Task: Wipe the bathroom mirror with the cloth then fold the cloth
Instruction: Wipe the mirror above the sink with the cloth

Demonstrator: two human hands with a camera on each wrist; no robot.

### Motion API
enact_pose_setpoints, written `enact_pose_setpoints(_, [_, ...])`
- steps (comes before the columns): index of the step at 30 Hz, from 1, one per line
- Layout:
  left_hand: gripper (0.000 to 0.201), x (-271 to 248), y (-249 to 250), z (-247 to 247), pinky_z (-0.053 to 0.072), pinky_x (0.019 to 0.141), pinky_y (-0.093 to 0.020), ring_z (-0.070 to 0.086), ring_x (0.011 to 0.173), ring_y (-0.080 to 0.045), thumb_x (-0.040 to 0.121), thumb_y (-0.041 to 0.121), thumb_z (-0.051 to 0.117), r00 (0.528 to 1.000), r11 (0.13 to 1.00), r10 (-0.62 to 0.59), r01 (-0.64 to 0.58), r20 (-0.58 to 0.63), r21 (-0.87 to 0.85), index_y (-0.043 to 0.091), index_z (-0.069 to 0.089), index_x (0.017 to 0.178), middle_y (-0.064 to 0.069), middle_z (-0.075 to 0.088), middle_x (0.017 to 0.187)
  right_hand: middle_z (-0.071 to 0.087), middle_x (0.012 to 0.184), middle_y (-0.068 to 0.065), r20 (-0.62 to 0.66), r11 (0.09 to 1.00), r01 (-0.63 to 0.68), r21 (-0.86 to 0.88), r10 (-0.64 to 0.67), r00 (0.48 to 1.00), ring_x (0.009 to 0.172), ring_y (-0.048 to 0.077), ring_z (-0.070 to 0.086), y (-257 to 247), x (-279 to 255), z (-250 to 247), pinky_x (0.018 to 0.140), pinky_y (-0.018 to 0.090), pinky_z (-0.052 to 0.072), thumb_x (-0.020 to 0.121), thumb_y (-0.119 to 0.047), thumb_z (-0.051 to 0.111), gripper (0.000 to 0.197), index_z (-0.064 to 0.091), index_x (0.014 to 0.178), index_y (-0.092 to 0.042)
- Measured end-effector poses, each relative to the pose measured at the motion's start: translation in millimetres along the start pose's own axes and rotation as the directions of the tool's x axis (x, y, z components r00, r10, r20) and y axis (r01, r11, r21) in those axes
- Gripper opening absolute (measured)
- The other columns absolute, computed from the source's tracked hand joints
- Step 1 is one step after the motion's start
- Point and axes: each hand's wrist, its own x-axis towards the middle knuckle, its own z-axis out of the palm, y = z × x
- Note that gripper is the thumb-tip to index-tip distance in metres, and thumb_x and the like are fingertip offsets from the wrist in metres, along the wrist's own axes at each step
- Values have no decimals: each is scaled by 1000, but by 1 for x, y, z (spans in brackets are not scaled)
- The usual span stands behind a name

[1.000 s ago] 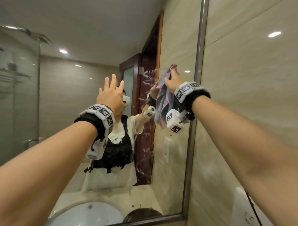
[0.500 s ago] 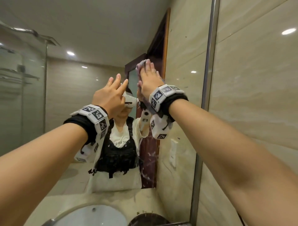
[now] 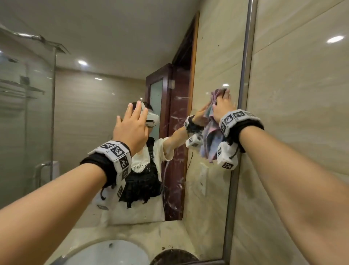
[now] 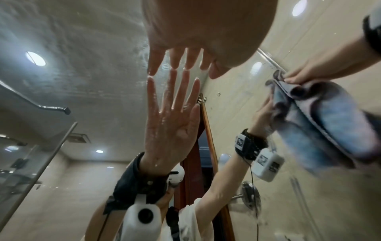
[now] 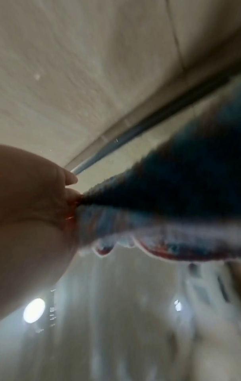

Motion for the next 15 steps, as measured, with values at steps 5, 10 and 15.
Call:
enact_pose_setpoints(5, [54, 3, -3, -5, 25, 111, -57, 6, 145, -30, 97, 26, 29, 996, 999, 23, -27, 81, 41, 13, 16, 148, -8, 5, 158, -1, 157, 22, -35, 988, 151, 16, -150, 988, 146, 34, -1, -31, -21, 7, 120, 41, 5, 99, -19, 36, 57, 12, 148, -1])
enact_pose_setpoints(10, [64, -1, -8, -10, 17, 114, -55, 7, 145, -26, 94, 40, 31, 994, 991, 48, -59, 95, 120, 17, 8, 149, -6, 3, 158, -11, 157, 20, 20, 933, 360, 12, -361, 933, 146, 34, -7, -102, -36, 12, 119, 40, 7, 97, -23, 44, 70, 3, 150, -4])
enact_pose_setpoints(15, [64, -16, -17, -10, 8, 117, -51, 3, 145, -24, 95, 35, 32, 998, 998, -22, 19, 53, 57, 16, 2, 150, -7, -2, 158, -16, 157, 14, 50, 930, 363, 58, -366, 929, 147, 30, -10, -100, -32, 9, 119, 40, 9, 96, -18, 47, 69, 5, 151, -11])
